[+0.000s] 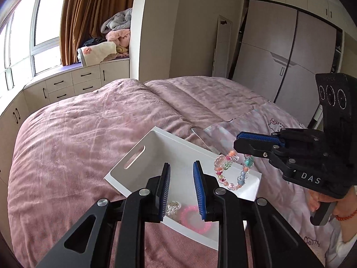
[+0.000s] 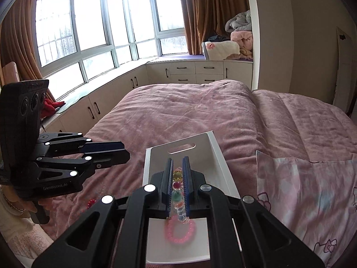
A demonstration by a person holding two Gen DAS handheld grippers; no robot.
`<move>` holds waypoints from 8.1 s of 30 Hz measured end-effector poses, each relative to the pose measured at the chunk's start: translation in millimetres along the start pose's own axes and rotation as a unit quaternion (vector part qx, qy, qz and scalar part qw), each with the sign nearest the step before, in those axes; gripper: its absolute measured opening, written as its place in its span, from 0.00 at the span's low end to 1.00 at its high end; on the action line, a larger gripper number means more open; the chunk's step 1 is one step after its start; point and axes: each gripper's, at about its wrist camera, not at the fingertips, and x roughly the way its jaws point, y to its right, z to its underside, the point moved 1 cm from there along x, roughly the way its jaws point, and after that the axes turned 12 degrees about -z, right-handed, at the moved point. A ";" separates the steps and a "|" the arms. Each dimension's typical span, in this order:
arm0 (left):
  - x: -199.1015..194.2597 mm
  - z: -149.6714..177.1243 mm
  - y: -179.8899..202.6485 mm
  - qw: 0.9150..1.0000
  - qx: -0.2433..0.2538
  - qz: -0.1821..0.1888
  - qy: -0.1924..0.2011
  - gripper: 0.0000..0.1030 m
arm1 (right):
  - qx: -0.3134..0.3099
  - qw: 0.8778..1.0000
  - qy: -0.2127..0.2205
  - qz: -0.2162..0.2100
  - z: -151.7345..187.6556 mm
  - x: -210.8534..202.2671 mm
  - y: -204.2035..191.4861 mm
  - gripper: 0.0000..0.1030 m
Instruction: Organize jewelry
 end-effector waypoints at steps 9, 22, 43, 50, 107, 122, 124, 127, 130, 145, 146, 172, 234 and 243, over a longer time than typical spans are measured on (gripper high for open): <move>59.8 5.8 21.4 0.999 0.019 -0.015 -0.042 0.25 | 0.043 0.999 -0.028 -0.015 39.1 20.2 35.3 0.10; 73.9 26.4 -1.8 0.997 -0.021 -0.066 -0.021 0.74 | 0.037 0.999 -0.024 -0.008 57.4 25.7 38.8 0.53; -74.6 90.8 -125.9 0.975 -0.014 -0.217 0.050 0.93 | -0.103 0.994 -0.005 -0.035 22.3 51.4 -94.6 0.90; -83.0 137.9 -151.8 0.976 -0.050 -0.211 0.029 0.93 | -0.120 0.991 -0.039 -0.051 36.2 84.5 -128.6 0.90; 19.1 278.4 -155.9 0.988 -0.064 -0.041 -0.134 0.14 | -0.012 0.972 -0.225 -0.062 153.0 240.4 -111.4 0.10; 22.2 285.2 -152.0 0.984 -0.077 -0.057 -0.153 0.33 | -0.016 0.975 -0.221 -0.030 148.3 247.4 -110.2 0.45; 25.2 285.8 -152.1 0.983 -0.083 -0.055 -0.155 0.33 | -0.014 0.973 -0.227 -0.032 149.4 254.7 -108.5 0.35; 25.9 286.2 -152.2 0.983 -0.088 -0.057 -0.153 0.33 | -0.008 0.974 -0.224 -0.039 150.1 256.8 -107.4 0.26; 23.5 285.7 -152.4 0.983 -0.086 -0.059 -0.152 0.21 | -0.011 0.975 -0.218 -0.046 147.9 251.0 -109.5 0.26; -25.3 228.2 -151.3 0.990 -0.092 -0.062 -0.085 0.14 | -0.033 0.986 -0.147 -0.077 100.0 192.5 -141.2 0.26; -29.6 221.0 -149.4 0.991 -0.093 -0.057 -0.079 0.14 | -0.037 0.986 -0.140 -0.078 95.5 186.3 -142.8 0.26; -64.9 43.1 -60.0 0.999 -0.019 -0.033 0.027 0.14 | -0.103 0.994 0.027 0.000 19.0 11.4 -97.5 0.26; -74.1 109.3 40.2 0.970 -0.057 -0.175 0.156 0.97 | -0.107 0.990 0.068 0.057 127.5 -78.5 -30.3 0.92; -61.3 155.4 43.0 0.968 -0.088 -0.199 0.128 0.97 | -0.133 0.987 0.057 0.073 166.8 -57.2 -27.0 0.95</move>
